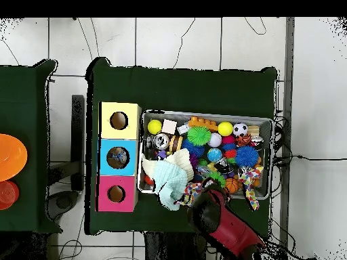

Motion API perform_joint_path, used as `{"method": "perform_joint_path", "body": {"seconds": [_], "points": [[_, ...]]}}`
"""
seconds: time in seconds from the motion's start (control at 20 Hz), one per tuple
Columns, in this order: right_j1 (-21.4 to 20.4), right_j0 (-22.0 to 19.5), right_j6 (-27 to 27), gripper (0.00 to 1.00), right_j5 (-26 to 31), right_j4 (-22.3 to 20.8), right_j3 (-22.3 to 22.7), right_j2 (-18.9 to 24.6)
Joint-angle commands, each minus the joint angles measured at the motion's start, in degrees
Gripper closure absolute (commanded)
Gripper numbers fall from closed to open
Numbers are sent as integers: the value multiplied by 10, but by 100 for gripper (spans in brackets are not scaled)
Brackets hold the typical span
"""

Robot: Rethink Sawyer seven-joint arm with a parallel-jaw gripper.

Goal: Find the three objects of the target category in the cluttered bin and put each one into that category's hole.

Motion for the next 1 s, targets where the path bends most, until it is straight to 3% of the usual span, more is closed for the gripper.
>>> {"method": "perform_joint_path", "body": {"seconds": [0.05,0.4,0.75,0.8,1.0], "points": [[13,-26,177,100,-21,22,11,83],[-51,-35,180,100,38,39,51,106],[-39,-75,167,100,31,38,40,121],[-38,-75,164,0,27,40,40,119],[-34,-83,159,0,18,34,35,120]]}}
